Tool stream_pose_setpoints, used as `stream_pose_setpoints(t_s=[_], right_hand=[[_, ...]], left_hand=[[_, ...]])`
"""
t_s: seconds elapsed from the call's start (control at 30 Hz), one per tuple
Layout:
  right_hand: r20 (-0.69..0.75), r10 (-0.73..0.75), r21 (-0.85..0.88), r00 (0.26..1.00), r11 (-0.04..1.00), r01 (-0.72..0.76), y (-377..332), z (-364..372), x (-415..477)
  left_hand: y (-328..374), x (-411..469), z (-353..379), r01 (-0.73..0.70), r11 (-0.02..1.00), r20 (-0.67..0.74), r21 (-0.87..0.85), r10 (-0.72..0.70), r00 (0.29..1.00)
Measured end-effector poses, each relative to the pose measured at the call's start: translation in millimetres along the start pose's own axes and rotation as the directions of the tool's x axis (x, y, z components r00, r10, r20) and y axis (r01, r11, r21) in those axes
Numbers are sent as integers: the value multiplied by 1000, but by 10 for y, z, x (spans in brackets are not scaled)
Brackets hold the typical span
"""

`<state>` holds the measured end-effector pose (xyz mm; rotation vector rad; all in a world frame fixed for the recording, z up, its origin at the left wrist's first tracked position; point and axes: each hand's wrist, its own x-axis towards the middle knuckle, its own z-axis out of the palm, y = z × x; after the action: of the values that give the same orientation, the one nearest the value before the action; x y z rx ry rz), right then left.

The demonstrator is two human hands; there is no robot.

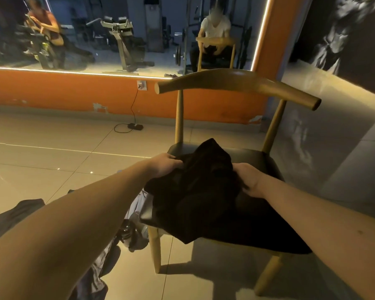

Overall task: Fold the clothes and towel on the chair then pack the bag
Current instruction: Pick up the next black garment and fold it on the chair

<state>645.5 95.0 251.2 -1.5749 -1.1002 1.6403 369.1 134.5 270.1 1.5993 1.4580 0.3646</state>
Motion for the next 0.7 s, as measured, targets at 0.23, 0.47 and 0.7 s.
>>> stream_pose_setpoints(t_s=[0.23, 0.47, 0.7], right_hand=[[-52, 148, 73, 988, 987, -144, -74, 141, 383], [-117, 199, 138, 973, 973, -182, -27, 168, 316], [-130, 169, 154, 977, 977, -149, -17, 216, 167]], left_hand=[[-242, 612, 7, 65, 995, -278, 80, -41, 960], [-355, -388, 569, -370, 739, -291, 563, 596, 748], [-861, -556, 1139, -391, 457, -7, 799, 657, 754]])
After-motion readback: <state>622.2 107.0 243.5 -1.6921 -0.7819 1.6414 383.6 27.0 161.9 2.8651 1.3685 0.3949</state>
